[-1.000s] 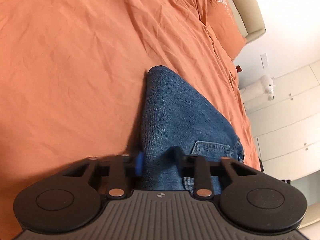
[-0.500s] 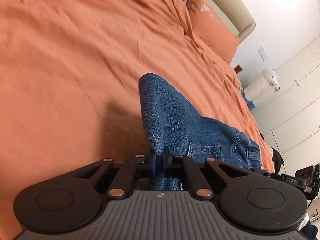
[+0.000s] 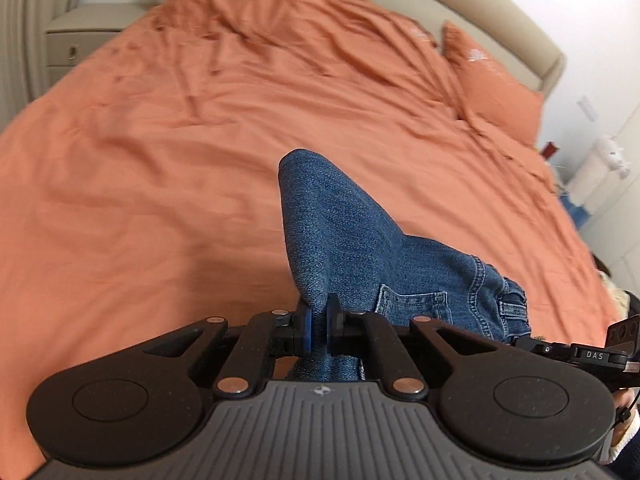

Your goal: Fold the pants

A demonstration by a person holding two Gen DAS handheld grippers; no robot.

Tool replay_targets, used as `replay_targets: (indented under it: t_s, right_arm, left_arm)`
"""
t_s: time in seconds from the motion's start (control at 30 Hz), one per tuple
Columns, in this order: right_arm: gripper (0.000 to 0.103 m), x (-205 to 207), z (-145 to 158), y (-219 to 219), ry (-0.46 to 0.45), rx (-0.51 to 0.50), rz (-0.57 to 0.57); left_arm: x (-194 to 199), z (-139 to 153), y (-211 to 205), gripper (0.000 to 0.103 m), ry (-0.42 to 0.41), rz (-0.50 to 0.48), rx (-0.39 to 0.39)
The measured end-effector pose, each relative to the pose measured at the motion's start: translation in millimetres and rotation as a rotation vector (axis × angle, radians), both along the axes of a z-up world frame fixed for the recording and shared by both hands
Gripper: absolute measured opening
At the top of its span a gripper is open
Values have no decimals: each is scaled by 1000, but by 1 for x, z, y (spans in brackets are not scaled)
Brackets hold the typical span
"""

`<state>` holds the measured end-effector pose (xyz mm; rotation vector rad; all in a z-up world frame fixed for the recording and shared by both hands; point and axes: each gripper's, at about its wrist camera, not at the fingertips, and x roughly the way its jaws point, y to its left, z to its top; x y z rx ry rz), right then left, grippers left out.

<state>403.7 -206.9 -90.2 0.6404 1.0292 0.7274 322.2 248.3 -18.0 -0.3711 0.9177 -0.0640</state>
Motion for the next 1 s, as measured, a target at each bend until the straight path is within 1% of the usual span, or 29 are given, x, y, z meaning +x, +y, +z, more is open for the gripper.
replay_targets:
  t_s: [0.07, 0.2, 0.3, 0.37, 0.4, 0.47, 0.57, 0.6, 0.63, 0.7, 0.77, 0.83, 0.93, 1.0]
  right_arm:
    - [20, 3, -9, 22, 10, -5, 22]
    - [20, 14, -33, 44, 35, -38, 35]
    - [20, 22, -54, 45, 64, -66, 26]
    - [20, 26, -67, 42, 82, -56, 19]
    - [20, 27, -72, 41, 85, -55, 19]
    - [19, 28, -81, 42, 88, -62, 21]
    - [19, 30, -95, 41, 106, -62, 9]
    - [20, 30, -95, 43, 107, -63, 6]
    - [20, 30, -94, 44, 100, -70, 8]
    - [24, 31, -89, 49, 91, -93, 8]
    - [40, 27, -79, 52, 64, -143, 3]
    - [44, 19, -61, 53, -7, -206, -6]
    - [44, -5, -28, 56, -177, -355, -19]
    - [44, -23, -8, 60, -283, -433, -21]
  left_arm:
    - [1, -11, 17, 6, 19, 13, -2]
    - [11, -52, 36, 6, 56, 17, -42]
    - [21, -84, 43, 6, 84, 31, -46]
    - [27, -103, 52, 7, 106, 46, -79]
    - [29, -110, 55, 7, 111, 46, -91]
    - [30, -118, 54, 7, 112, 29, -82]
    - [29, -120, 51, 8, 113, 17, -65]
    - [29, -118, 50, 9, 116, 16, -61]
    - [30, -116, 48, 14, 121, 14, -48]
    - [29, -108, 43, 24, 123, 16, 10]
    - [22, -97, 36, 28, 112, 13, 74]
    - [8, -83, 29, 37, 82, 2, 123]
    - [-18, -61, 17, 41, 21, -41, 191]
    - [-34, -49, 5, 44, 9, -89, 225]
